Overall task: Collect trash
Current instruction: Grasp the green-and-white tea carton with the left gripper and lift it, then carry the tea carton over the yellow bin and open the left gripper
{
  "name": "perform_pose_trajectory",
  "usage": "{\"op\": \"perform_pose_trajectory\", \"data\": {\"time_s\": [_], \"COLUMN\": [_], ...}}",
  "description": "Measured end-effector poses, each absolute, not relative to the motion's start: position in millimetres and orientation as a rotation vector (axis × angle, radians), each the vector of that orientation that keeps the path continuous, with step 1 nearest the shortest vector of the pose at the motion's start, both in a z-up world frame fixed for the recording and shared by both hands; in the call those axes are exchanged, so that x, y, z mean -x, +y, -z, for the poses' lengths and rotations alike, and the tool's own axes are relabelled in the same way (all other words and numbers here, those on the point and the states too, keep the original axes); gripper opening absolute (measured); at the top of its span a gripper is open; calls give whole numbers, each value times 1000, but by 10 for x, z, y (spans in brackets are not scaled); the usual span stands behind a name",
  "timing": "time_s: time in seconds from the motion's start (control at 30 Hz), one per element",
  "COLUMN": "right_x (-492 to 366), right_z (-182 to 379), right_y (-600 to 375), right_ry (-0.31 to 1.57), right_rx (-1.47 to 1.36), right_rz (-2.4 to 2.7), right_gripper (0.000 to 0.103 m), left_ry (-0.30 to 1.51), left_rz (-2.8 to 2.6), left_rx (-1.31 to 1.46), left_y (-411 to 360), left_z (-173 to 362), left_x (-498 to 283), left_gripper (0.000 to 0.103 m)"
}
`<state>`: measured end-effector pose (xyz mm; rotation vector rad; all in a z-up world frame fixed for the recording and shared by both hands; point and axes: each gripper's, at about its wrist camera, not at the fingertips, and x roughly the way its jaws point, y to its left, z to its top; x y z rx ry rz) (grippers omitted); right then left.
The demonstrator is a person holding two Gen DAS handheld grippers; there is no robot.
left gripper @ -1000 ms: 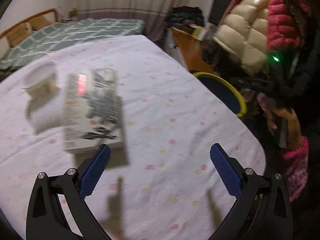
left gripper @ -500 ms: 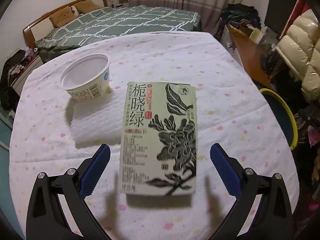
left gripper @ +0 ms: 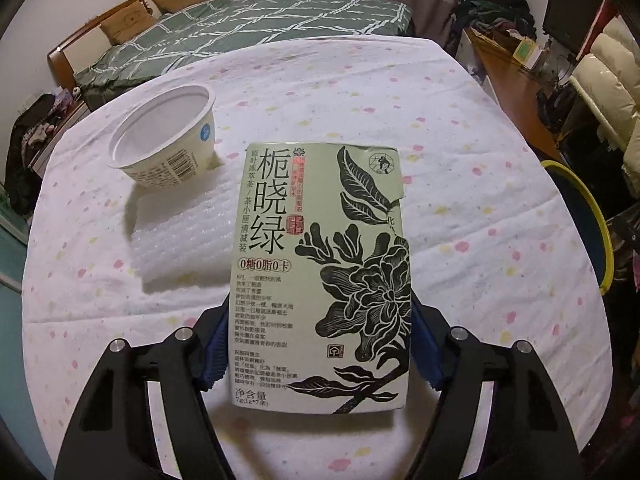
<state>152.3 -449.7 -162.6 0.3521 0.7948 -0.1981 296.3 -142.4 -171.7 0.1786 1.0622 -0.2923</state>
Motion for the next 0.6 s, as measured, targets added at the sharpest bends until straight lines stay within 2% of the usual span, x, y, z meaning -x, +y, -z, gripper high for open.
{"op": "perform_pose_trajectory", "data": {"time_s": [0.3,0.6], "right_x": [-1433,-1037], "right_z": [1608,1566], "right_y": [-4523,-4676], "right_ry": [779,749], "right_rx": [-364,-377], "right_rz": [190,221], "right_gripper": [48,48], "left_ry": [991,938], "left_rz": [329,476], "left_rx": [-189,-223], "left_y": [-1412,-2012], "left_z": [1414,1108], "left_x": [-2602,-2385], "left_gripper": [72,72]}}
